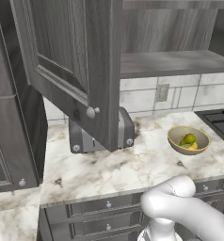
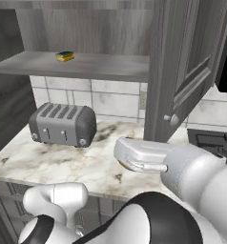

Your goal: Open the cabinet. Pick the banana and pear from the cabinet and place them into the bowl. Then close the cabinet.

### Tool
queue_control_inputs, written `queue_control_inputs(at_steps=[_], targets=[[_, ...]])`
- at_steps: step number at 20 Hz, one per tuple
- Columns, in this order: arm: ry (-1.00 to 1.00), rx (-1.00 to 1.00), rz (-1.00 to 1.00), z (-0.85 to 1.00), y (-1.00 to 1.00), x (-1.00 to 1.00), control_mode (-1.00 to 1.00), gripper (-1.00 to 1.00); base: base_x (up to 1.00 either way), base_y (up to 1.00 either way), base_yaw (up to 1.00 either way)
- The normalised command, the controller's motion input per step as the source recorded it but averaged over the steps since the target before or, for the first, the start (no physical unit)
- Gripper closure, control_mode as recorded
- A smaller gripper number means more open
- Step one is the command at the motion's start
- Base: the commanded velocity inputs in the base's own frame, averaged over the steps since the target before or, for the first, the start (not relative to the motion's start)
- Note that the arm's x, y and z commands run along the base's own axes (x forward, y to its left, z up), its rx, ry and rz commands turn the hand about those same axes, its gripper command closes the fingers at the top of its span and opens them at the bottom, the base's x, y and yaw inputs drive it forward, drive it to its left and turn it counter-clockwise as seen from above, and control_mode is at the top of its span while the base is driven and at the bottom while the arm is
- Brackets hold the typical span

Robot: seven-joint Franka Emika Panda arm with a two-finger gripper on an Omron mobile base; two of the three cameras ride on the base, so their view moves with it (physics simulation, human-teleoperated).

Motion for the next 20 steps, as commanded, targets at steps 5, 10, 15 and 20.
queue_control_inputs(at_steps=[5, 10, 15, 20], targets=[[-0.02, 0.04, 0.13, -0.29, -0.14, 0.48, -1.0, -1.0, 0.0, 0.0, 0.0], [0.0, 0.01, 0.04, -0.04, -0.21, 0.02, -1.0, -1.0, 0.0, 0.0, 0.0], [-0.08, 0.02, 0.0, 0.0, -0.45, 0.0, -1.0, -1.0, 0.0, 0.0, 0.0], [-0.09, 0.0, 0.0, 0.0, -0.32, 0.2, -1.0, -1.0, 0.0, 0.0, 0.0]])
